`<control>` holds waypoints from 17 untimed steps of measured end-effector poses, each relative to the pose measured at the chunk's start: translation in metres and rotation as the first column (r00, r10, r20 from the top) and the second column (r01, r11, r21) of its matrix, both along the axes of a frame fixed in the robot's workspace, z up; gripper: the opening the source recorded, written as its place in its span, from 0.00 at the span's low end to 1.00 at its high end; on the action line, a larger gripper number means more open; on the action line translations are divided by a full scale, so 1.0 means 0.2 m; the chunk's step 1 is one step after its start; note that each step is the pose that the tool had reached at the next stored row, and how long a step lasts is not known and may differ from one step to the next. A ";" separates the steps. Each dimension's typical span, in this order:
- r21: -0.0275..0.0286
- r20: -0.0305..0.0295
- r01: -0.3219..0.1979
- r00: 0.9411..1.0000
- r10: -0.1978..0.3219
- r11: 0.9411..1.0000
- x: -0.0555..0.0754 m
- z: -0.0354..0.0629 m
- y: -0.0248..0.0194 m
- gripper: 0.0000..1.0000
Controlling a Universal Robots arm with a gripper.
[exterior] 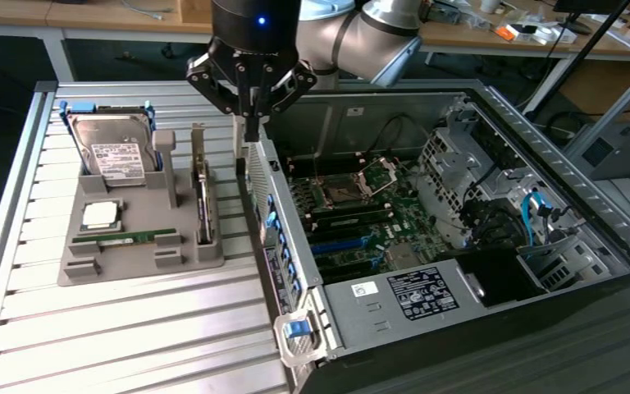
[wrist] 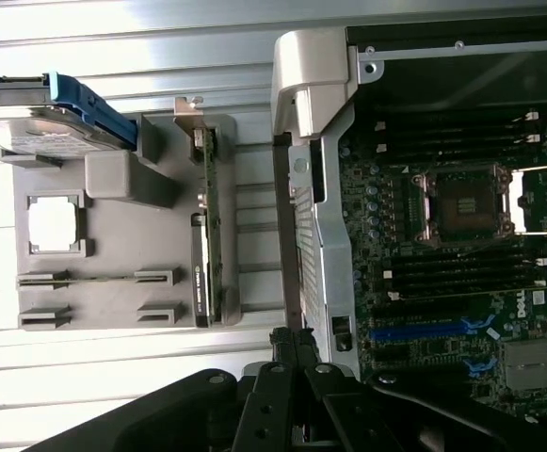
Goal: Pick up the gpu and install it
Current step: 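Reach for the gpu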
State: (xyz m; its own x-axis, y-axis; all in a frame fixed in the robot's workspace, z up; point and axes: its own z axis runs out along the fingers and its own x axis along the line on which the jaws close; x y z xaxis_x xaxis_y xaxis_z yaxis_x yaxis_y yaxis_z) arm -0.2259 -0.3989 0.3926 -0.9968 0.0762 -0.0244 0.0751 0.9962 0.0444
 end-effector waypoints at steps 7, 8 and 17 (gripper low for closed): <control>0.000 0.000 0.000 1.000 0.000 1.000 -0.01 0.000 0.000 0.11; 0.000 0.000 0.000 1.000 0.000 1.000 -0.01 0.000 0.000 0.11; 0.000 0.000 0.000 1.000 0.000 1.000 -0.02 0.000 0.000 0.11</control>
State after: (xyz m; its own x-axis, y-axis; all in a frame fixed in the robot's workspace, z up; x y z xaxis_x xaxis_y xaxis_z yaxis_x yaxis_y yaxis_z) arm -0.2301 -0.3989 0.3925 -0.9968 0.0762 -0.0244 0.0751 0.9962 0.0443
